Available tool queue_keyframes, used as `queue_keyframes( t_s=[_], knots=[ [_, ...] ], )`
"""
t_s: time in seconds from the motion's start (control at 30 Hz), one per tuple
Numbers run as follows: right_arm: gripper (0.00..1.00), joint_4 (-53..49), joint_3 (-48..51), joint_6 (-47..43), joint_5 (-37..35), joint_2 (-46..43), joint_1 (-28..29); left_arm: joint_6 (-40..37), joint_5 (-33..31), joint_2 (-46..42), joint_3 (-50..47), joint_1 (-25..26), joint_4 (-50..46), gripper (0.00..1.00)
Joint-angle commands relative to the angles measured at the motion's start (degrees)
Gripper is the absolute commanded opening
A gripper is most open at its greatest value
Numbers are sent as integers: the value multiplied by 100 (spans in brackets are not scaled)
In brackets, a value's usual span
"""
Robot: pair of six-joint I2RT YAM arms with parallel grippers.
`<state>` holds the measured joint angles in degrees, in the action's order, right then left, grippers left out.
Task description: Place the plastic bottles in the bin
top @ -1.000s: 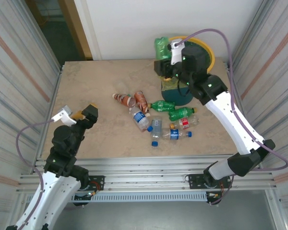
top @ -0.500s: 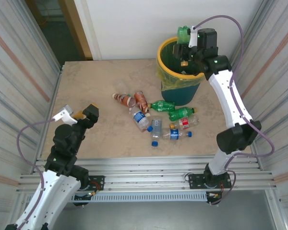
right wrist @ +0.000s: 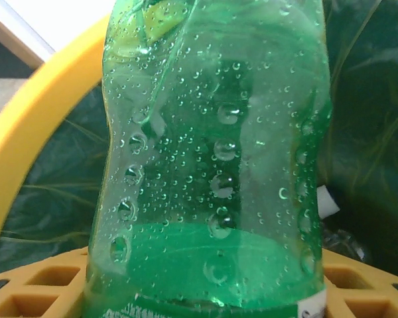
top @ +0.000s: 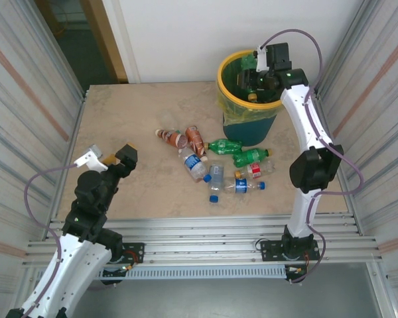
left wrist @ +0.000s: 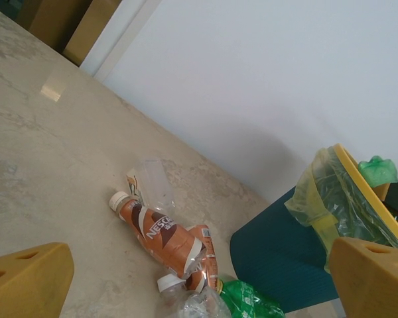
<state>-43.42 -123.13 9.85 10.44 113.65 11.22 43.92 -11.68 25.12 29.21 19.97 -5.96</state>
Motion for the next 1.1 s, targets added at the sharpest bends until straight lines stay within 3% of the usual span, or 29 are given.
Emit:
queue_keyframes(
  t_s=[0.0,0.17,0.33,0.77,1.07],
  knots=[
    [36,-219,-220,18,176,131,-1,55,-122,14,-37,-1,-24,99],
    [62,-384,-338,19,110,172,3,64,-128,32,-22,-1,-53,99],
    [76,-501,-606,27,46,57,3,86,-103,98,-3,-1,-58,99],
    [80,-743,-676,72,-188,-950,330,93,-93,183,-2,-2,-74,99],
    [86,-672,505,-436,-1782,-1940,2025,120,-84,273,6,-1,-109,99]
  ],
)
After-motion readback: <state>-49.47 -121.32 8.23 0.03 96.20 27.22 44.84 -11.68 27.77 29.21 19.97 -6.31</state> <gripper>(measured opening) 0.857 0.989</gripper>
